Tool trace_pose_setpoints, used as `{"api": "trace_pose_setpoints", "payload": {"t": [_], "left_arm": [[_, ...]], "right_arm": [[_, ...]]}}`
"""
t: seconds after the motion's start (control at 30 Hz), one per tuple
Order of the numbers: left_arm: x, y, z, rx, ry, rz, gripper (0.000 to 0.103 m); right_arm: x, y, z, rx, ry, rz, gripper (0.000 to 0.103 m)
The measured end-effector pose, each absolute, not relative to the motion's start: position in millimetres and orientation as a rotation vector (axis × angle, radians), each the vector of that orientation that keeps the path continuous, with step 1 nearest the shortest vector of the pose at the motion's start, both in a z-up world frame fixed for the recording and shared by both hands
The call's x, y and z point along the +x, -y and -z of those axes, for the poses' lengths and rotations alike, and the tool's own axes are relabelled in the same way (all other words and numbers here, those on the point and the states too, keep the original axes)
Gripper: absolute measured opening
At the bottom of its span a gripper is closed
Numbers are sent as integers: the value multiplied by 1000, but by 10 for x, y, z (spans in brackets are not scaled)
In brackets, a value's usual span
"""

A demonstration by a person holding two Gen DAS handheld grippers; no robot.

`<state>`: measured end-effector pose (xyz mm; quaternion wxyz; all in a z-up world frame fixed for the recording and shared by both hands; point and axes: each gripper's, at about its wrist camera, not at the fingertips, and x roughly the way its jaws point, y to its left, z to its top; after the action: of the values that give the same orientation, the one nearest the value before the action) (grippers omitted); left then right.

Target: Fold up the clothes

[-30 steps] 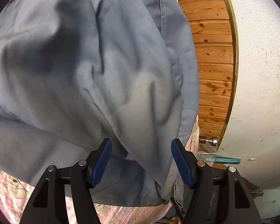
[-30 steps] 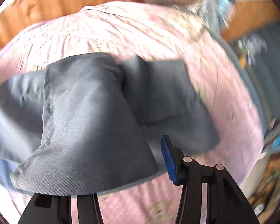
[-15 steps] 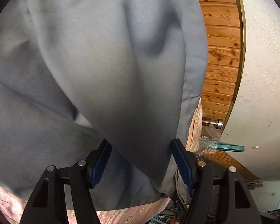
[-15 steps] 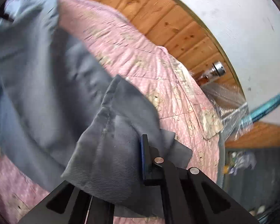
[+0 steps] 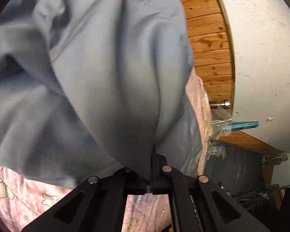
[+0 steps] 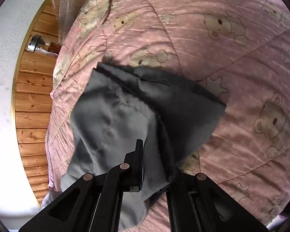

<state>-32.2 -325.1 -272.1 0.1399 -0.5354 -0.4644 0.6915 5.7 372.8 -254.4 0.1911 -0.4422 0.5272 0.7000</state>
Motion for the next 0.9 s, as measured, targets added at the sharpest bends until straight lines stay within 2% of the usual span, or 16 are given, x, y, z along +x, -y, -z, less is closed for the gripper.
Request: {"api": "trace_pose_setpoints", "payload": {"t": [0.1, 0.27, 0.33, 0.4, 0.5, 0.63, 0.73, 0.8, 0.9], "left_arm": [[-537, 3264, 2361, -1382, 1381, -2018, 1], [-1220, 3272, 1181, -1002, 1306, -2058, 1], [-1323, 3373, 833, -882, 1291, -2068, 1], [-1267, 3466, 675, -838, 1243, -2084, 1], [-1003, 3511, 1000, -968, 1243, -2076, 1], [-617, 3418, 2070, -1322, 1291, -2056, 1], [-435, 3331, 2697, -1514, 1287, -2055, 1], [-407, 3271, 2938, -1598, 1262, -2055, 1], [-400, 3254, 3032, -1610, 1290, -2042, 1]], "right_arm": [[-328, -3702, 1837, -1144, -1430, -2195, 2], [-640, -3695, 448, -812, -1374, -2504, 1], [-558, -3654, 98, -713, -1340, -2572, 1], [-411, -3589, 34, -707, -1323, -2593, 1], [-128, -3512, 554, -861, -1272, -2490, 1], [166, -3522, 2039, -1170, -1265, -2145, 1], [411, -3578, 2885, -1282, -1307, -1932, 0], [476, -3576, 2927, -1249, -1317, -1950, 1], [398, -3582, 2744, -1240, -1233, -2010, 1]]}}
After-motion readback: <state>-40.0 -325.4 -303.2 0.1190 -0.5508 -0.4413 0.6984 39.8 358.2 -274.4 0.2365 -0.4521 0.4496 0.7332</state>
